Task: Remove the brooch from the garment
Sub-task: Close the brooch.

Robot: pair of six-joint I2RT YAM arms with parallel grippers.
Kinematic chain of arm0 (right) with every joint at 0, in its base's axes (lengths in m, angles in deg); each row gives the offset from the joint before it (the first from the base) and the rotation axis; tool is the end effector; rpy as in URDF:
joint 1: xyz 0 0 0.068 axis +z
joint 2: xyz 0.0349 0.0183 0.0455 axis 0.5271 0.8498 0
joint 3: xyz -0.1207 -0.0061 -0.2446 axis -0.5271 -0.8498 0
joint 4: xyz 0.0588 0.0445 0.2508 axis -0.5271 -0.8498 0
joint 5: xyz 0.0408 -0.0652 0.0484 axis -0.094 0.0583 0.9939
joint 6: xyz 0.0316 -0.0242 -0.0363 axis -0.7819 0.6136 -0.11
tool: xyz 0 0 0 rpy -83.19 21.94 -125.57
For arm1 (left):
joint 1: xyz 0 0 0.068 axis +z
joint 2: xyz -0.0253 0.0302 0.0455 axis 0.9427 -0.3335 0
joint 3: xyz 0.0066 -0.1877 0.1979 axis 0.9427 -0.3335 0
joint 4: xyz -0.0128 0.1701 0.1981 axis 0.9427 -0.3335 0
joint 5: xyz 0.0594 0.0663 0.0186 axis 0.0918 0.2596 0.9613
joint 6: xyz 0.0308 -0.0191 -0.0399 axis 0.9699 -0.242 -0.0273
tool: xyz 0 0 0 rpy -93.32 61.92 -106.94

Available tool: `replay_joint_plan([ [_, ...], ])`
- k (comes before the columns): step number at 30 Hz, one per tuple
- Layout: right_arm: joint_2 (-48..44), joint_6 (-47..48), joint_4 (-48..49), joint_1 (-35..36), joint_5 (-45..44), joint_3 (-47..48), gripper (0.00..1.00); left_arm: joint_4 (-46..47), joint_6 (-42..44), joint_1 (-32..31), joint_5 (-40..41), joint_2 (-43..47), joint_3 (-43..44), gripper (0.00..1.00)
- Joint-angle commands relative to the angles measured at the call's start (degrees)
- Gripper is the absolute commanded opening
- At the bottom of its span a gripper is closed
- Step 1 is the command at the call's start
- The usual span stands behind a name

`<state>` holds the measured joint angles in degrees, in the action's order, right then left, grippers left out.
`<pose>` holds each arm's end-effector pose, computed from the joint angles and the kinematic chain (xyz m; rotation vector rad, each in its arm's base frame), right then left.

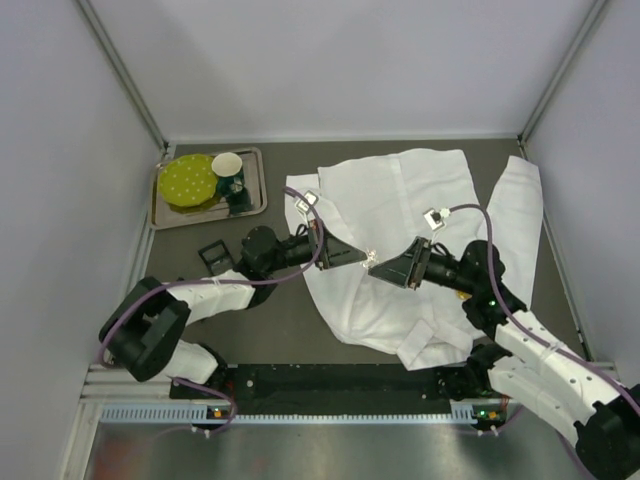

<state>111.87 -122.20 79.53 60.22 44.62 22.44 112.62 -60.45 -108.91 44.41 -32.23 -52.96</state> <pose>0.1502 0.1064 0.2665 -0.1818 1.8839 1.5814 0.2112 -0.1964 0.2553 0.2128 1.7744 -1.9818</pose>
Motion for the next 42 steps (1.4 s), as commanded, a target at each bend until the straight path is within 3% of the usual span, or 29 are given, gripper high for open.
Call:
replay_joint_plan([
  [1,0.0,-4.7,12.7,-1.3,3.5,-1.6,0.38,8.8,-2.3,0.2,-1.9,-1.1,-0.4,0.0],
  [7,1.2,-8.3,20.0,-2.7,5.5,-3.5,0.35,12.2,-3.9,0.2,-4.0,-2.5,0.2,0.0],
  [42,6.5,-11.2,25.9,-2.7,7.7,-2.9,0.19,15.5,-5.4,0.2,-5.5,-3.9,1.0,0.0],
])
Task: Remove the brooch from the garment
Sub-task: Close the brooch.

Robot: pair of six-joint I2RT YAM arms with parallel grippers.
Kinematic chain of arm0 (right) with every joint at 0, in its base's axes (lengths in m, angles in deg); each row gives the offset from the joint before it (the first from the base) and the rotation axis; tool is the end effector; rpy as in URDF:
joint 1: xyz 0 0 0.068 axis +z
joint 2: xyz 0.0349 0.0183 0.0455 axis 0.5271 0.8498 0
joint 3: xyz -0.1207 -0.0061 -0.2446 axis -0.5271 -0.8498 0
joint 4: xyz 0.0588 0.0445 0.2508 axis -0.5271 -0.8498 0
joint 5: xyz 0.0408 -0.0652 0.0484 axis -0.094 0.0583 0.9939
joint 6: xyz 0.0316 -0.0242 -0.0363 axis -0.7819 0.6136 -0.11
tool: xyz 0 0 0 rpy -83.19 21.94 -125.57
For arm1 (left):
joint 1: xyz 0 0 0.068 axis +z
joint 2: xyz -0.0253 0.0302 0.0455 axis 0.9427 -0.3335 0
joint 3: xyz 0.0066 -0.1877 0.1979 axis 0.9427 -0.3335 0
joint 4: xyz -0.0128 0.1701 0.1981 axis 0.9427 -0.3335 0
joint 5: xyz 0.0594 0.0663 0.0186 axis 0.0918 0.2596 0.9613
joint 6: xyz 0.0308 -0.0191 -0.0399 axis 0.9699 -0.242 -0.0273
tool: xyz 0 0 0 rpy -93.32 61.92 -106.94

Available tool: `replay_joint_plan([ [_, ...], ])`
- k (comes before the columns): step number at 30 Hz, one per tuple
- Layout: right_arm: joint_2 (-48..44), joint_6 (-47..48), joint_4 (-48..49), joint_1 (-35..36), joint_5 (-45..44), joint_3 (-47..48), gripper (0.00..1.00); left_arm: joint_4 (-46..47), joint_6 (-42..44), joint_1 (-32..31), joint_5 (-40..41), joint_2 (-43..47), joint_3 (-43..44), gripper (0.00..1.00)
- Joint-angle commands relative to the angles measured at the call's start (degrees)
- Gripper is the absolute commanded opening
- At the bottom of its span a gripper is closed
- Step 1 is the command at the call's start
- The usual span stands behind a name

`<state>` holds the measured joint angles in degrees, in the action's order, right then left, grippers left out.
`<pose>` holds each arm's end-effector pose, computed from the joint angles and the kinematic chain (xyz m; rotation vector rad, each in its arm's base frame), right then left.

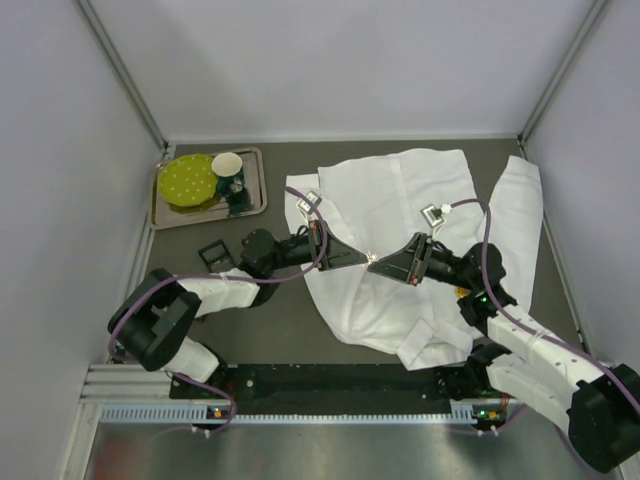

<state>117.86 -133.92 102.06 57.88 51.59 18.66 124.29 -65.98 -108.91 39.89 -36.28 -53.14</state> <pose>0.1607 0.1068 0.2652 -0.1994 1.7460 1.7869 0.2118 -0.1996 0.2546 0.2957 1.6989 -2.1031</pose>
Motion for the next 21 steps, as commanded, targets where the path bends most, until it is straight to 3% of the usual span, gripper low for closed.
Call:
replay_joint_plan([
  [1,0.6,0.6,3.3,-0.4,0.8,0.9,0.19,3.9,0.1,0.2,-1.1,0.1,1.4,0.0],
  [21,1.1,1.6,-1.0,-0.4,0.5,2.4,0.14,1.9,2.2,-0.3,-1.5,0.9,2.0,0.0],
])
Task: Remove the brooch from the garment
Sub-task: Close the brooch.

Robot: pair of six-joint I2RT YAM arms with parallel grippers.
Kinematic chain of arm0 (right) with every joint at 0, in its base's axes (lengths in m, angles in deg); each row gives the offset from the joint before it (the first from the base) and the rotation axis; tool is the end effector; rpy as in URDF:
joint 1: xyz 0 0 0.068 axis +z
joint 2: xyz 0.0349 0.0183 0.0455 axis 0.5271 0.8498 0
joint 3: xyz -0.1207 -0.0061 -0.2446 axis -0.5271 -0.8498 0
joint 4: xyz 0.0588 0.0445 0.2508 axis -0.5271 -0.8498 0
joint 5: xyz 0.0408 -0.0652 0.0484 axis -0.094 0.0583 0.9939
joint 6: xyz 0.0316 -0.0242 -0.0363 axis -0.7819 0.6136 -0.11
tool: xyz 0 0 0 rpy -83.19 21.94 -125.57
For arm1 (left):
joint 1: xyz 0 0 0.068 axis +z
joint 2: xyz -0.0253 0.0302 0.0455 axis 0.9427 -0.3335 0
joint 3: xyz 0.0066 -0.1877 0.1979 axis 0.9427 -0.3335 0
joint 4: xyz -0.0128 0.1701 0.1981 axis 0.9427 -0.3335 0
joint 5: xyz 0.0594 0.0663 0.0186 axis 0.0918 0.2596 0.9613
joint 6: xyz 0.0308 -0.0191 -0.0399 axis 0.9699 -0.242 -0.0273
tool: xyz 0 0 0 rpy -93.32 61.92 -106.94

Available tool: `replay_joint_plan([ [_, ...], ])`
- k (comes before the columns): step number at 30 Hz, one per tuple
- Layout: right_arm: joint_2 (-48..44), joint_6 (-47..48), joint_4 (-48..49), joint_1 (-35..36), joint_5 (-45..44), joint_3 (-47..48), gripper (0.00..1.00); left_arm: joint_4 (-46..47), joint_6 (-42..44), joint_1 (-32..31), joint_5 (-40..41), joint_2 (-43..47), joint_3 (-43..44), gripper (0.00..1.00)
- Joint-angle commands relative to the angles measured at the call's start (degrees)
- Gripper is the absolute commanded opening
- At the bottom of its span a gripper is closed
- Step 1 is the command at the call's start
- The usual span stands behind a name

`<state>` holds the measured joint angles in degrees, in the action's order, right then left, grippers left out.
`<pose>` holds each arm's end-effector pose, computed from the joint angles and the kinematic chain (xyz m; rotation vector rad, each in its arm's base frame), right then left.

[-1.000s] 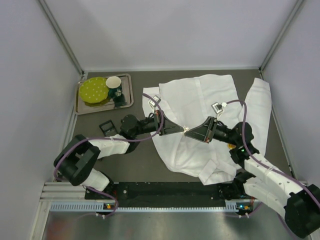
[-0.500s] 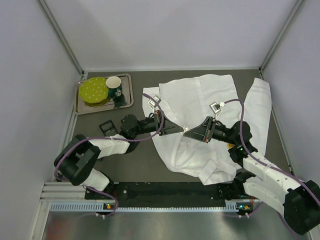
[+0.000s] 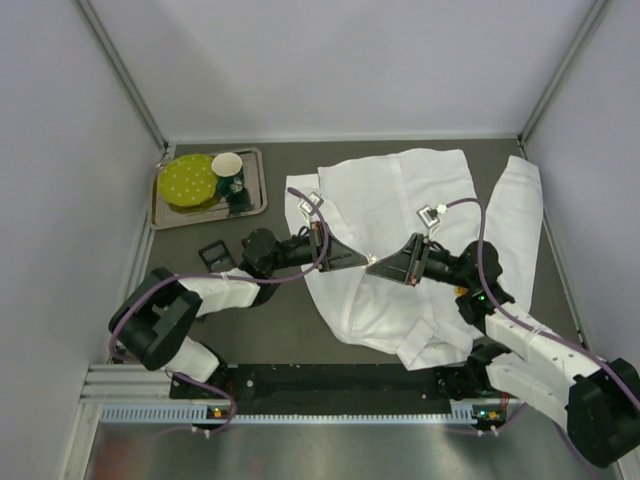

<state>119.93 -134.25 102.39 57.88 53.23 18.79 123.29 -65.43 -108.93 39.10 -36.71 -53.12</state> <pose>0.1646 0.1095 0.2602 -0.2068 1.7851 1.8066 0.2126 -0.2008 0.2509 0.3045 1.7267 -2.0992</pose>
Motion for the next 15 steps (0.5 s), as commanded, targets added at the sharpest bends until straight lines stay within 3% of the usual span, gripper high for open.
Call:
replay_joint_plan([
  [1,-1.2,1.9,-1.8,-0.5,-1.6,2.3,0.14,2.6,2.2,-0.3,-0.7,1.6,2.1,0.0],
  [15,-2.7,1.4,-5.8,0.3,-6.5,2.2,0.06,-15.8,16.1,-1.3,1.5,9.3,4.5,0.0],
])
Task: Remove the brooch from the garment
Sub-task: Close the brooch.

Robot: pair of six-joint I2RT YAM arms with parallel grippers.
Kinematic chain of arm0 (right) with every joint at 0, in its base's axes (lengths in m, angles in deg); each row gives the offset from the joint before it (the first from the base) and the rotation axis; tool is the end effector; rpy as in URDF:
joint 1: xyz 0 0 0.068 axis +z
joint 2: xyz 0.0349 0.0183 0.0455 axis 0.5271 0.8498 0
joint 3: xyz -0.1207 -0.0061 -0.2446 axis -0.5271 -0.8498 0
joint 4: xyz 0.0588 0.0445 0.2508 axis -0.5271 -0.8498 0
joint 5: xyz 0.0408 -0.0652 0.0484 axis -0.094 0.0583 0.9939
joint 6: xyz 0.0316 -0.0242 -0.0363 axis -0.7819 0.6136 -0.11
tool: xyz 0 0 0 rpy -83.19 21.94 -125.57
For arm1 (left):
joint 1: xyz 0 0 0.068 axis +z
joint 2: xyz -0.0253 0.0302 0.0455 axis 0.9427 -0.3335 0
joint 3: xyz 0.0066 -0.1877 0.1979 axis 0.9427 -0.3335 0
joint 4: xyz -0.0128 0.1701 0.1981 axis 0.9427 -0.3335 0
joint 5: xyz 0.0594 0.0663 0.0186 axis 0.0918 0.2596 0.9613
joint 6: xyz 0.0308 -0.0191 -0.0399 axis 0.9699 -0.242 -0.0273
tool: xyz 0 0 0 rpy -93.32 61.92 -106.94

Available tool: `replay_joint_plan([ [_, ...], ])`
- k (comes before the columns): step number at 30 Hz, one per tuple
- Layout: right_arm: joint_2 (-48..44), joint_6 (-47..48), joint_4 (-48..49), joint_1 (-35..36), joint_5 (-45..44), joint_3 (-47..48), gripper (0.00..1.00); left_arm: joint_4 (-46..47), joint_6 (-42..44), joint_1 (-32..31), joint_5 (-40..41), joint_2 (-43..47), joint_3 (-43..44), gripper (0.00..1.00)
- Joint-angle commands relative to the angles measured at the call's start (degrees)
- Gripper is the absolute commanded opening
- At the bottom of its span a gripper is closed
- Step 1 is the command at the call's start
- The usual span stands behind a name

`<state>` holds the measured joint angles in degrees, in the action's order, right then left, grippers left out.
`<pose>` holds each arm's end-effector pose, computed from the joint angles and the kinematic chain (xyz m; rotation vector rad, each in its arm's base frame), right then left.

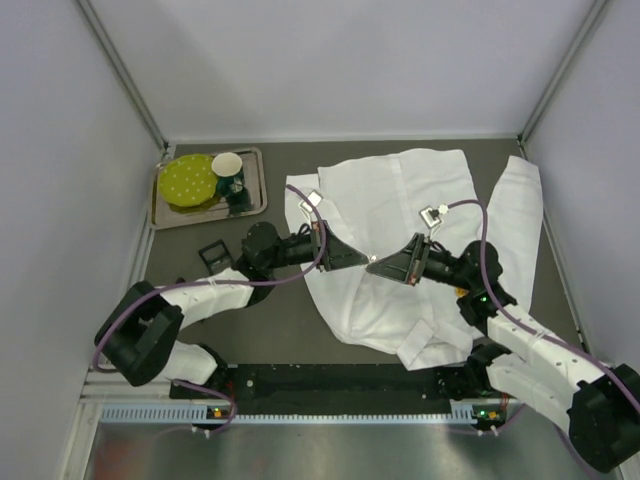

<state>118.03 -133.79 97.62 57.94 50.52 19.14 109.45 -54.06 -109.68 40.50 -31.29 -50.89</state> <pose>0.1628 0.1076 0.2600 -0.1407 1.8147 1.7727 0.2083 -0.2014 0.2653 0.3899 1.7440 -1.9470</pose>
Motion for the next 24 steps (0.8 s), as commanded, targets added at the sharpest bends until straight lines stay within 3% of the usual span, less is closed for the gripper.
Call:
replay_joint_plan([
  [1,-1.0,0.9,-1.1,0.4,-4.1,1.7,0.05,-2.5,5.5,-0.7,0.5,4.2,2.3,0.0],
  [24,-5.5,1.1,-1.2,4.1,-14.7,-0.4,0.06,-5.4,6.4,-1.8,6.7,8.0,1.4,0.0],
])
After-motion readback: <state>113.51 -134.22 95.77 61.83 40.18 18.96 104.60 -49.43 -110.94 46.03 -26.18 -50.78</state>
